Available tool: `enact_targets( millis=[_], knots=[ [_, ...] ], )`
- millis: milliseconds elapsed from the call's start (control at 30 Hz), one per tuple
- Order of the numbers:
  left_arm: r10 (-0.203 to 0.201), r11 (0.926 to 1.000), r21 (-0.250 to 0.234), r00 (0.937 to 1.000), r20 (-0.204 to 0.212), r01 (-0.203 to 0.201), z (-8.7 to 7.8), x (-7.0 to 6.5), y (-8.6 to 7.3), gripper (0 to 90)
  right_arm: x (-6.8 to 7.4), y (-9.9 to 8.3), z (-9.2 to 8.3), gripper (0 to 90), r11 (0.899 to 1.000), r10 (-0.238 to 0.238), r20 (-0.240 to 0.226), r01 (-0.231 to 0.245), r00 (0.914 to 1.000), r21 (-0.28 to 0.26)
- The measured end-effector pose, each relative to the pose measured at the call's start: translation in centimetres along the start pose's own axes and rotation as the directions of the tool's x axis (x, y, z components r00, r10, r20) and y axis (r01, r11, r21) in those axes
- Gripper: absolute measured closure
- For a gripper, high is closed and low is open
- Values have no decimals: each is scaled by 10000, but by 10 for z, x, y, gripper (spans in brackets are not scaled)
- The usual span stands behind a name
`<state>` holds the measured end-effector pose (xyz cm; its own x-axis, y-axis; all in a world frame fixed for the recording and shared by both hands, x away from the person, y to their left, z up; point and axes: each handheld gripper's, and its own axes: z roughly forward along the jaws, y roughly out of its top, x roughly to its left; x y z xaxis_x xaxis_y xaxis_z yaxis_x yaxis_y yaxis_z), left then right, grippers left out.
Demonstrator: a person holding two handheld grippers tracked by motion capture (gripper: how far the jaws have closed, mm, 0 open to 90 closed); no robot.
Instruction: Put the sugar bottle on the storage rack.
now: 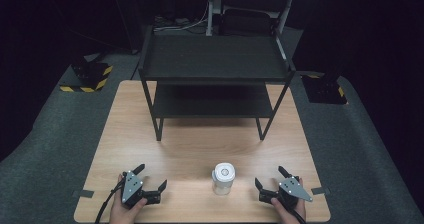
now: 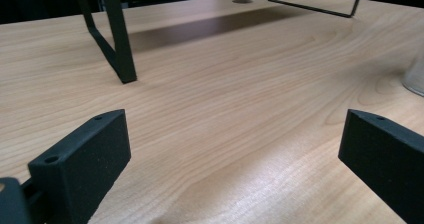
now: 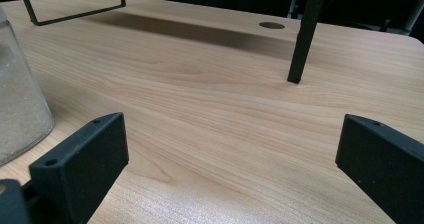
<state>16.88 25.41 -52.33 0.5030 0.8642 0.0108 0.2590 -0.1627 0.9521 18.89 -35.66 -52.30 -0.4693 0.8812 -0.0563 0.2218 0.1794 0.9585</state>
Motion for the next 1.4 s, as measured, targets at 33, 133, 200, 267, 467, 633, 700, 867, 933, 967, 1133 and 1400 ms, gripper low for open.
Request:
enact_targets(
  millis=[33,133,200,267,467,633,700,867,933,967,1133,1400],
  knots=[
    [77,10000,-17,10000,-14,-77,0,-1,0,4,0,0,0,0,10000,11,-2,-11,10000,-9],
    [137,9999,39,9999,15,-137,0,-1,1,4,0,0,0,0,10000,35,12,-35,10000,-12],
    [76,9999,68,10000,55,-77,0,0,1,4,0,-1,0,0,10000,50,11,-50,10000,-30],
    [18,10000,93,10000,82,-19,0,1,2,4,0,0,0,0,10000,45,16,-45,10000,-28],
    [13,10000,88,9999,149,-14,0,2,2,4,-1,-1,-3,0,9997,164,-1,-164,9999,-160],
    [-7,9999,110,9999,155,6,0,2,2,4,-1,-1,-8,0,9990,265,9,-264,9996,-367],
    [-11,9999,113,9999,154,9,0,2,2,4,0,0,-11,0,9983,228,-3,-227,9997,-541],
    [-38,9999,117,9999,159,36,0,3,2,4,5,6,-19,0,9934,243,7,-241,9997,-1124],
    [-38,9999,117,9999,163,36,0,3,2,4,6,7,-21,0,9921,247,-30,-248,9997,-1233],
    [-43,9999,118,9999,165,41,0,3,2,4,8,10,-24,0,9902,216,-109,-229,9997,-1377],
    [-77,9999,139,9998,176,74,1,3,2,4,15,17,-29,0,9872,140,-379,-198,9992,-1585],
    [-74,9999,135,9998,159,72,0,3,2,4,26,24,-34,0,9830,70,-991,-251,9951,-1820]
  ],
)
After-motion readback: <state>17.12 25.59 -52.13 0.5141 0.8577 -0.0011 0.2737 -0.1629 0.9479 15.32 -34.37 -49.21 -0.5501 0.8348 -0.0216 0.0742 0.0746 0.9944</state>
